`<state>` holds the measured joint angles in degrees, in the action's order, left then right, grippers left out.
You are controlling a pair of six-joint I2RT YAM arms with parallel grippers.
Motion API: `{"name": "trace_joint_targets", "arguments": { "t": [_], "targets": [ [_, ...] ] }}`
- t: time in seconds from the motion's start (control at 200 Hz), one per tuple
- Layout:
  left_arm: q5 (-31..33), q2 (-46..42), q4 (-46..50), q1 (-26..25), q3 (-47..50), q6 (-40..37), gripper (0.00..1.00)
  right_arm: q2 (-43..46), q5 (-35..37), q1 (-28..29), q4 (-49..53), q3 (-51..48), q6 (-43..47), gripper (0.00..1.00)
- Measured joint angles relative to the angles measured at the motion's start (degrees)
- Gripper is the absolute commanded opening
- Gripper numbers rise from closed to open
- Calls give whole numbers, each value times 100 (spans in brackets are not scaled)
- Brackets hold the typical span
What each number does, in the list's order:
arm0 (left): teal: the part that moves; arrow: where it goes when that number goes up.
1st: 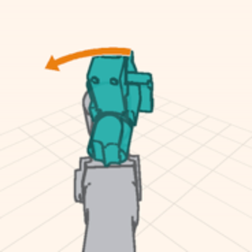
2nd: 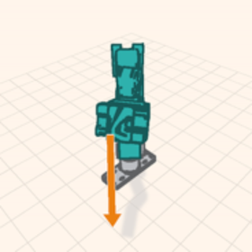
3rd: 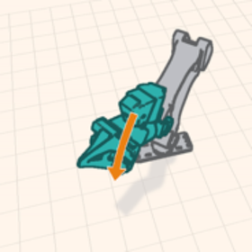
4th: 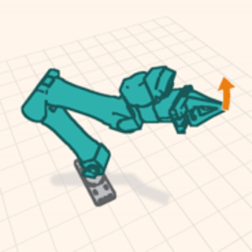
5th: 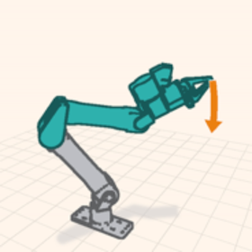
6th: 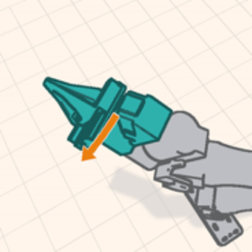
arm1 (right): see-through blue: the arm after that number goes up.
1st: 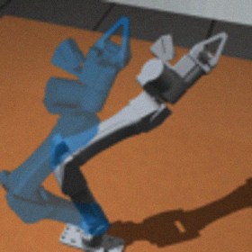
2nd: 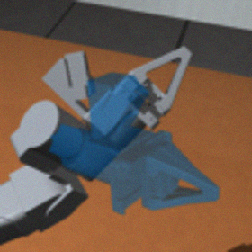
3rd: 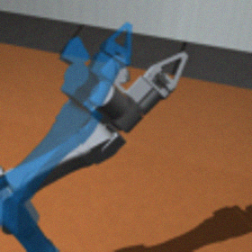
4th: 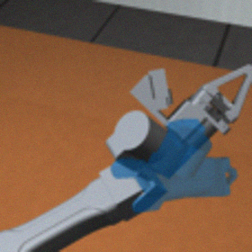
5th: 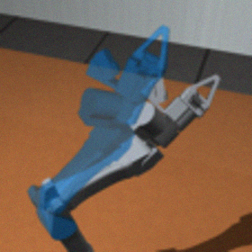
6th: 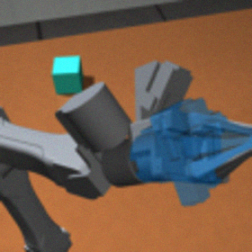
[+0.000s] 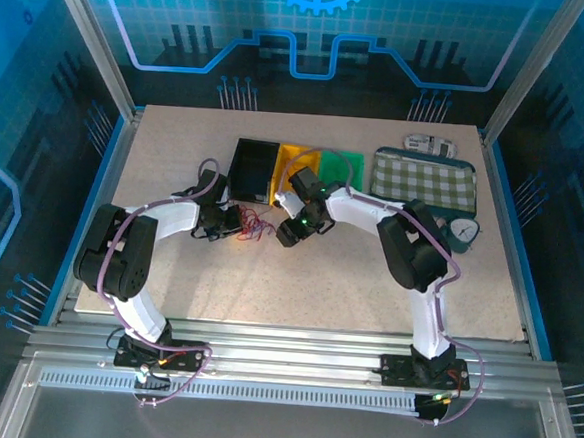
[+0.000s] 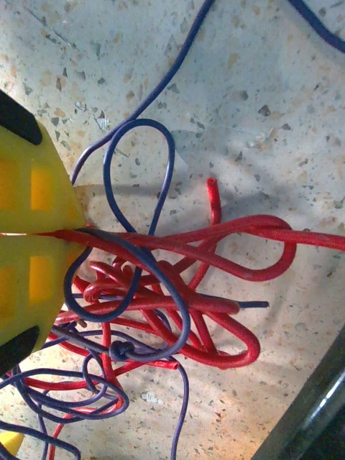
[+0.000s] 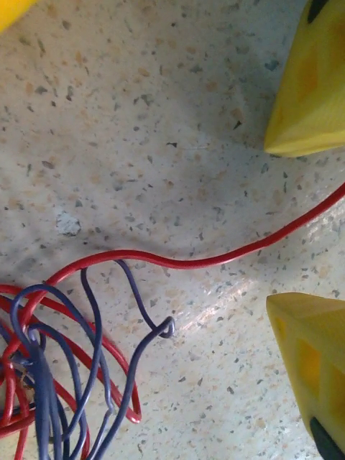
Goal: Untangle the cables
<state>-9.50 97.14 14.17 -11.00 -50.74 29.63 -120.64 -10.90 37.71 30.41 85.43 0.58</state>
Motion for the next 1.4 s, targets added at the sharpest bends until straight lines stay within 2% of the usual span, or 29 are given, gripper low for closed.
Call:
{"name": "trace_joint_targets", "arguments": {
  "t": [0.135,0.25,0.28,0.4,0.46,0.525,0.646,0.876,1.111,1.351,1.401],
  "targets": [
    [0,46,-72,0,0,37,0,157,59,48,-46,-256,149,51],
    [0,74,-114,0,-2,42,0,203,525,229,-37,-304,293,43],
    [0,76,-122,0,-2,42,0,203,706,297,-31,-304,345,38],
    [-2,81,-144,0,-2,44,0,203,1410,592,24,-289,455,9],
    [-4,92,-168,0,-2,44,0,203,1606,756,48,-282,459,0],
    [-22,107,-208,0,-2,44,0,214,1836,852,44,-284,446,0],
    [-37,109,-243,0,-2,46,0,319,1803,802,-138,-437,254,0],
    [-46,127,-260,-33,-4,181,23,894,1598,221,-750,-1189,-739,0],
    [-254,133,-422,-114,-24,199,24,1624,1261,-660,-1453,-1893,-1980,0],
    [-136,157,-374,61,2,330,24,1982,2135,-1215,-1351,-2406,-2830,0],
    [-195,153,-437,83,42,343,27,2055,2192,-1228,-1351,-2474,-2898,0]
  ]
}}
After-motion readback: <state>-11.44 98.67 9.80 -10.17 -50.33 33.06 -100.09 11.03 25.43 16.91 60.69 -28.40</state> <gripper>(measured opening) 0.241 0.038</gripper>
